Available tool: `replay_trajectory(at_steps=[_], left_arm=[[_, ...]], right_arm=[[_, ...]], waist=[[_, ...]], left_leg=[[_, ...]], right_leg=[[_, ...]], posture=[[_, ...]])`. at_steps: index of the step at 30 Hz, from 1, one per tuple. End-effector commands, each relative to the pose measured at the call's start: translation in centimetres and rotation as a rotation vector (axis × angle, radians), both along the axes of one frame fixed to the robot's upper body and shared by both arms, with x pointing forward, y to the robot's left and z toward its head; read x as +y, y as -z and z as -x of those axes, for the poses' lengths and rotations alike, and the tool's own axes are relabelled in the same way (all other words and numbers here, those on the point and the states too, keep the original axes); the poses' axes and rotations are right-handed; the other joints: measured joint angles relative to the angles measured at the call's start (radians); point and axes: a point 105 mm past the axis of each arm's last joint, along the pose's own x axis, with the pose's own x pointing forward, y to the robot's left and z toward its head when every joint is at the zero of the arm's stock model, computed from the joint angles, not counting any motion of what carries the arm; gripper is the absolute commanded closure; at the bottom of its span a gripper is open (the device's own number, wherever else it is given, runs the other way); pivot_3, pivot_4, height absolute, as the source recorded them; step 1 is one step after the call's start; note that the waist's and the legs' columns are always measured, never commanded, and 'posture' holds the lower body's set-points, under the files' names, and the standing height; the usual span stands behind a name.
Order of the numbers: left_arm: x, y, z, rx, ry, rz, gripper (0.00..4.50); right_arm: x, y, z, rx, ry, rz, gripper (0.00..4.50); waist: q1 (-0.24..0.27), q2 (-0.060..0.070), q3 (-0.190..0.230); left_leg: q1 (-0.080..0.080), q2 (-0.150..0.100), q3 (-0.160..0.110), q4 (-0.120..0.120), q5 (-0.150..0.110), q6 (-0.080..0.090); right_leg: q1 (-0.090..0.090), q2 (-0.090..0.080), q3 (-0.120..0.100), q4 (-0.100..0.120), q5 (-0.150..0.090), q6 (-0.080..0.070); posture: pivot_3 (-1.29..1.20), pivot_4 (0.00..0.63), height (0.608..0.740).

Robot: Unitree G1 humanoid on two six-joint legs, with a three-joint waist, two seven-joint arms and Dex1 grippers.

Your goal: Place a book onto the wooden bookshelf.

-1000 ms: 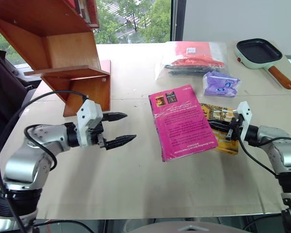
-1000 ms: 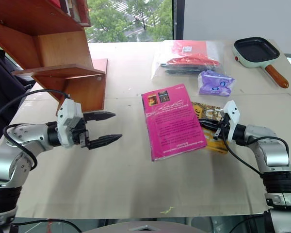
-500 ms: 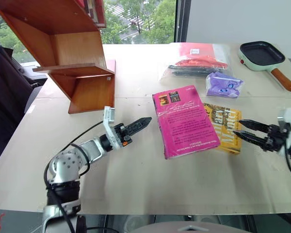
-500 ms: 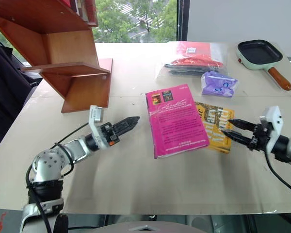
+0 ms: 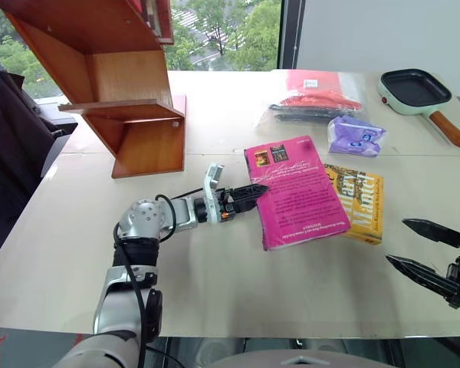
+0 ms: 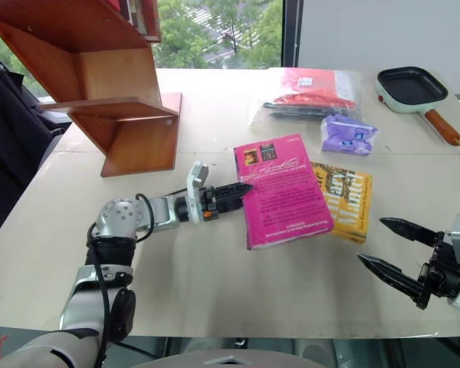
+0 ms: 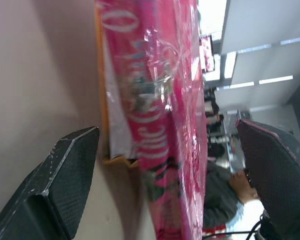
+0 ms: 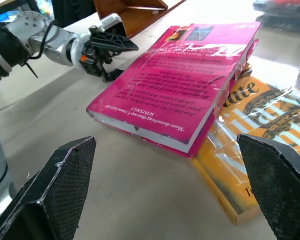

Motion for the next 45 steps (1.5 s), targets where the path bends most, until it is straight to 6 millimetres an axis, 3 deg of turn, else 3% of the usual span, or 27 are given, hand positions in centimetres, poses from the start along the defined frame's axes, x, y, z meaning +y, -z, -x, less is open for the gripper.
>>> replay_trajectory(at_steps=[1,4,9,11,14,19,21,24,26,32,39,42,45], left_arm=[[-1.1,0.5,-0.4,0.023,0.017,0.015,0.00],[-1.3,0.3,-1.1,0.032,-0.008,0.035,0.87],[-0.9,-1.1,-0.6,0.010,0.011,0.087,3.21],[-0.2,-1.6,-0.5,-0.004,-0.009,0.102,3.90],[1.3,-3.2,-0.1,-0.067,-0.054,0.120,3.90],[2.8,-8.4,2.0,-0.341,-0.068,0.097,3.90],[2.7,-9.8,2.9,-0.448,-0.062,0.051,3.90],[2.3,-13.6,4.0,-0.700,-0.085,-0.047,3.90],[2.0,-16.8,4.5,-0.943,-0.128,-0.196,3.90],[2.4,-23.0,4.7,-1.571,-0.275,-0.706,3.90],[4.5,-25.1,5.1,-1.949,-0.363,-1.184,3.90],[5.5,-25.8,5.4,-2.022,-0.431,-1.353,3.90],[6.4,-25.4,5.5,-2.082,-0.381,-1.565,3.90]], right_arm=[[0.5,-1.0,0.3,-0.081,-0.004,0.000,0.03],[0.6,-1.0,0.4,-0.095,-0.003,-0.006,0.00],[0.4,-0.9,0.3,-0.109,0.001,-0.003,0.00],[0.5,-0.8,-0.1,-0.110,-0.010,0.000,0.00],[0.8,-0.7,-0.8,-0.118,-0.038,-0.002,0.00],[0.6,-1.1,-2.0,-0.150,-0.071,-0.017,0.00],[0.4,-1.4,-2.4,-0.166,-0.081,-0.029,0.00],[0.2,-2.2,-3.6,-0.236,-0.093,-0.101,0.00],[0.0,-2.8,-4.8,-0.279,-0.112,-0.168,0.00],[-0.6,-4.0,-7.6,-0.309,-0.196,-0.290,0.00],[0.9,-5.3,-11.4,-0.319,-0.335,-0.378,0.00],[2.0,-6.5,-12.9,-0.256,-0.414,-0.484,0.00],[2.8,-6.9,-13.7,-0.232,-0.468,-0.503,0.00]], waist=[[0.001,0.000,0.000],[0.004,-0.001,0.000],[0.004,-0.001,0.000],[0.002,-0.002,0.000],[-0.008,-0.002,0.001],[-0.012,-0.005,0.002],[-0.013,-0.006,0.003],[-0.012,-0.007,0.003],[-0.011,-0.010,0.006],[-0.015,-0.009,0.007],[-0.020,-0.009,0.011],[-0.019,-0.009,0.012],[-0.016,-0.009,0.012]], left_leg=[[0.000,0.000,0.000,0.000,0.000,0.000],[0.000,0.000,0.000,0.000,0.000,-0.001],[0.000,0.001,0.000,0.000,0.002,-0.003],[-0.001,0.001,0.000,0.000,0.002,-0.003],[-0.001,0.001,0.000,0.000,0.002,-0.003],[-0.002,0.002,-0.001,0.000,0.002,-0.004],[-0.002,0.002,-0.001,0.000,0.002,-0.004],[-0.002,0.002,0.000,0.000,0.002,-0.004],[-0.002,0.002,0.000,0.000,0.002,-0.004],[0.000,0.003,0.004,-0.002,0.002,-0.004],[0.001,0.007,0.007,-0.005,0.002,-0.004],[0.000,0.007,0.008,-0.005,0.002,-0.003],[0.000,0.008,0.008,-0.006,0.001,-0.002]], right_leg=[[0.000,0.000,0.000,0.000,0.000,0.000],[0.000,0.000,0.000,0.000,0.000,0.000],[-0.001,-0.001,0.001,0.000,0.000,0.000],[-0.001,-0.001,0.000,0.000,0.000,0.000],[-0.001,-0.001,0.001,-0.001,0.000,0.000],[-0.002,-0.001,0.000,0.000,0.000,0.000],[-0.002,-0.001,0.000,-0.001,0.000,0.000],[-0.001,-0.001,0.000,-0.001,0.000,0.000],[-0.001,-0.001,0.000,-0.001,0.000,-0.001],[-0.001,0.001,0.003,-0.003,0.002,-0.003],[-0.003,0.004,0.007,-0.005,0.002,-0.003],[-0.003,0.004,0.007,-0.006,0.002,-0.004],[-0.004,0.004,0.007,-0.007,0.002,-0.004]], posture=[[0.00,0.150,0.740],[0.00,0.150,0.740],[0.00,0.150,0.740],[0.00,0.150,0.740],[0.00,0.150,0.740],[0.00,0.150,0.740],[0.00,0.150,0.740],[0.00,0.150,0.740],[0.00,0.150,0.740],[0.00,0.150,0.740],[0.00,0.150,0.740],[0.00,0.150,0.740],[0.00,0.150,0.740]])
